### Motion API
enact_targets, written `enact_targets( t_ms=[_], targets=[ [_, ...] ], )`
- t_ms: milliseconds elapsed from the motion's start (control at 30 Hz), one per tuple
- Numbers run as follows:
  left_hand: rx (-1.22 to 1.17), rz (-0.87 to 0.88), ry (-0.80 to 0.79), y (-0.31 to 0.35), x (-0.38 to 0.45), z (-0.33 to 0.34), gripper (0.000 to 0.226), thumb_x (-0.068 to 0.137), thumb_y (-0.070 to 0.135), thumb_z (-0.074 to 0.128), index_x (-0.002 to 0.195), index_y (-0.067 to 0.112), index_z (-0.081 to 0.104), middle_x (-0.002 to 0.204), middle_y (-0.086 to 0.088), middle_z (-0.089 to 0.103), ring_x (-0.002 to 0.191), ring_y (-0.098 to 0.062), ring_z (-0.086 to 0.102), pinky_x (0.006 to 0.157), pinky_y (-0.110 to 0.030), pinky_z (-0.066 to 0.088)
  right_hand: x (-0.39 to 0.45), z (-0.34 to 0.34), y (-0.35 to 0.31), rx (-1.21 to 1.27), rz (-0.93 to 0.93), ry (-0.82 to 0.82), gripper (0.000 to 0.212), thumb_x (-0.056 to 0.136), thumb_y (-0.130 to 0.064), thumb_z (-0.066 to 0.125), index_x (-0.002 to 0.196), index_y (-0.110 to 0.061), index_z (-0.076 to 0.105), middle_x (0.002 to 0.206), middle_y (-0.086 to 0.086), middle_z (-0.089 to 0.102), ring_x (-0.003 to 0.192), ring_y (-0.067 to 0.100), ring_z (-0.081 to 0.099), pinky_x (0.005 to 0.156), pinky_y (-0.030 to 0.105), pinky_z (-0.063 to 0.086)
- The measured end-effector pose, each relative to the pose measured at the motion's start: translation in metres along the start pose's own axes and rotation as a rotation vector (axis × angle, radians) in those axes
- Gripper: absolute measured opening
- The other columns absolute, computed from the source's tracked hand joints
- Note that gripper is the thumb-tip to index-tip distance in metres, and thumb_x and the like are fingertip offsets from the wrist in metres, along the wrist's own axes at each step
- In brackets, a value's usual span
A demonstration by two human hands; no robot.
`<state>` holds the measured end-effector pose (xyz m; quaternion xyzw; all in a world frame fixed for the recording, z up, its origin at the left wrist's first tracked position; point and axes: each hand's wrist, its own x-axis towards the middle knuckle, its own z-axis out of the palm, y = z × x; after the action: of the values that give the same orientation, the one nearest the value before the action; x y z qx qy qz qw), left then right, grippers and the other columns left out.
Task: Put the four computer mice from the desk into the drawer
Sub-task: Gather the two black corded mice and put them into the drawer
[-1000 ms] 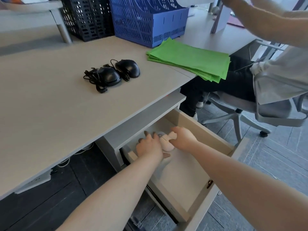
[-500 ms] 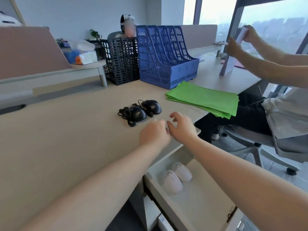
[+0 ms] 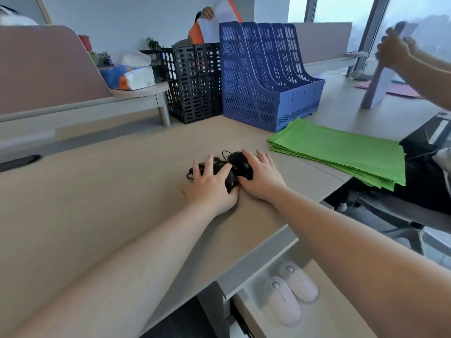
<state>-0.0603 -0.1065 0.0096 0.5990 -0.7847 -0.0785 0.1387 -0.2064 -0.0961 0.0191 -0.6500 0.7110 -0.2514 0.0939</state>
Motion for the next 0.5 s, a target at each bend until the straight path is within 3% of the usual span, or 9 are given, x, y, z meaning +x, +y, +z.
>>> enact_targets(
  t_ms=[100, 200, 300, 400, 500],
  targets=[
    [0.004, -0.026, 0.066, -0.002, 0.014, 0.0, 0.053, 0.08, 0.046, 0.054, 0.13, 0.033, 0.041, 0.146, -0.007, 0.033, 0.141, -0.041, 0.014, 0.109, -0.054, 0.032, 0.022, 0.01, -0.001, -0.05, -0.026, -0.035, 0.073, 0.084, -0.047, 0.056, 0.148, -0.038, 0.022, 0.159, 0.008, 0.019, 0.148, 0.029, 0.012, 0.116, 0.045, 0.025],
    [0.038, -0.036, 0.103, -0.005, 0.02, -0.005, 0.046, 0.077, 0.041, 0.056, 0.12, 0.027, 0.048, 0.131, -0.006, 0.043, 0.121, -0.038, 0.035, 0.098, -0.046, 0.043, 0.031, 0.014, -0.003, -0.065, -0.028, -0.033, 0.073, 0.079, -0.062, 0.056, 0.144, -0.039, 0.031, 0.155, 0.008, 0.027, 0.144, 0.031, 0.024, 0.113, 0.045, 0.029],
    [0.075, -0.077, 0.044, -0.006, 0.024, -0.012, 0.04, 0.079, 0.04, 0.056, 0.116, 0.025, 0.055, 0.128, -0.003, 0.042, 0.117, -0.037, 0.037, 0.096, -0.045, 0.044, 0.033, 0.015, -0.002, -0.028, -0.024, 0.024, 0.056, 0.079, -0.054, 0.059, 0.13, -0.035, 0.046, 0.136, 0.008, 0.044, 0.124, 0.035, 0.048, 0.102, 0.043, 0.043],
    [0.082, -0.105, 0.018, -0.002, 0.022, -0.019, 0.034, 0.083, 0.029, 0.057, 0.116, 0.023, 0.058, 0.126, -0.005, 0.042, 0.115, -0.036, 0.038, 0.093, -0.043, 0.045, 0.028, 0.013, -0.001, -0.023, 0.005, 0.081, 0.045, 0.078, -0.039, 0.06, 0.12, -0.027, 0.052, 0.123, 0.01, 0.048, 0.114, 0.036, 0.051, 0.095, 0.042, 0.048],
    [0.086, -0.084, 0.036, 0.003, 0.011, -0.022, 0.028, 0.085, 0.014, 0.053, 0.112, 0.02, 0.057, 0.125, -0.005, 0.043, 0.114, -0.034, 0.04, 0.081, -0.04, 0.044, 0.018, 0.008, 0.0, -0.035, 0.029, 0.086, 0.043, 0.076, -0.037, 0.06, 0.117, -0.025, 0.052, 0.12, 0.011, 0.049, 0.109, 0.037, 0.052, 0.093, 0.042, 0.049]
  ],
)
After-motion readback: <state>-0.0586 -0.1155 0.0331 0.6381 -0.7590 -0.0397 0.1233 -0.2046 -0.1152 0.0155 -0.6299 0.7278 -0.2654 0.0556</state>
